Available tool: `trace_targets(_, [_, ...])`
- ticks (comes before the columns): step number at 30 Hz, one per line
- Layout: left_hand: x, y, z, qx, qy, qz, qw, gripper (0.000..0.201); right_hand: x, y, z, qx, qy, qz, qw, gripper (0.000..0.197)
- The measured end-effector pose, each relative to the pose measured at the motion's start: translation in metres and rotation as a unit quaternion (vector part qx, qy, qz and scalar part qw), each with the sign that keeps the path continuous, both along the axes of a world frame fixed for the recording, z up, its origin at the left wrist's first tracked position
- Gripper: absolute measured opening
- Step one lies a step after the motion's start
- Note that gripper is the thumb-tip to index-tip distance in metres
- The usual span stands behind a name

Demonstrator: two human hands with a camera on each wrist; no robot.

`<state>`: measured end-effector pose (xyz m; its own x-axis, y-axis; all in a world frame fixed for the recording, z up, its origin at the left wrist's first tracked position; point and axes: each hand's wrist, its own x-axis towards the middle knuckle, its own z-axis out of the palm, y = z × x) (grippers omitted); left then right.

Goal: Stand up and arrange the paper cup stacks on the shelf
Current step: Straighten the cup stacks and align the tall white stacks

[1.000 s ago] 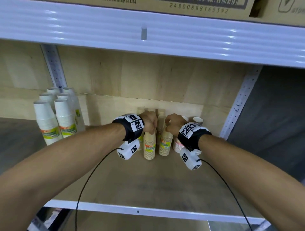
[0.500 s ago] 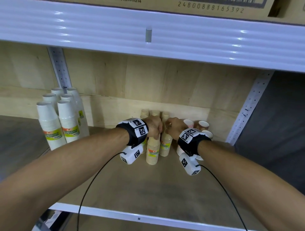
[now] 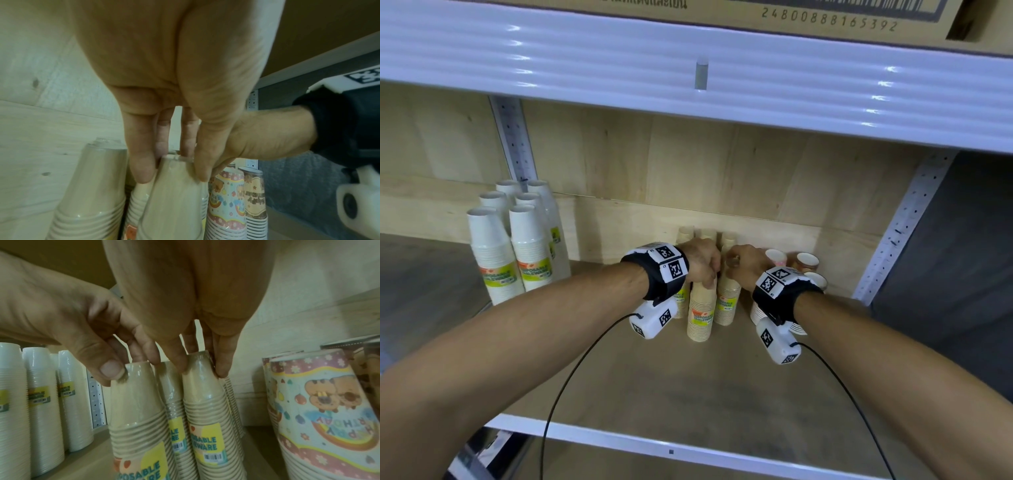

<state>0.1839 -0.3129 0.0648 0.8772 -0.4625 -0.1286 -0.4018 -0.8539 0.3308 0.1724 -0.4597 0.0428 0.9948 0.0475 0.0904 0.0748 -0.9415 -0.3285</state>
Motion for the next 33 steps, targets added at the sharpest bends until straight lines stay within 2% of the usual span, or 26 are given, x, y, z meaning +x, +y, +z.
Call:
trace_targets(6, [-0.009,0.013,0.021,0.000,-0.022,0.013,1.000,0.042,-0.007,0.002,0.015,0.019,-0.001,-0.015,1.000,0.036])
trace_targets(10, [-0.014,0.031,0.046,0.016,-0.029,0.027,0.999,0.042,-0.007,0.014,0.034,0.015,-0.027,-0.008,0.999,0.031])
trace_targets(13, [-0.017,0.051,0.069,0.028,-0.050,0.052,0.997,0.042,-0.005,0.029,0.049,0.023,-0.046,-0.002,0.999,0.035])
trace_targets(24, [-0.037,0.169,0.143,0.048,-0.122,0.165,0.978,0.040,-0.008,0.128,0.093,0.026,-0.107,0.115,0.987,0.038])
trace_targets(30, [-0.049,0.236,0.150,0.044,-0.122,0.227,0.965,0.038,-0.019,0.188,0.106,0.042,-0.107,0.185,0.976,0.031])
trace_targets(33, [-0.053,0.265,0.144,0.042,-0.131,0.248,0.959,0.034,-0.023,0.214,0.107,0.046,-0.104,0.205,0.972,0.034])
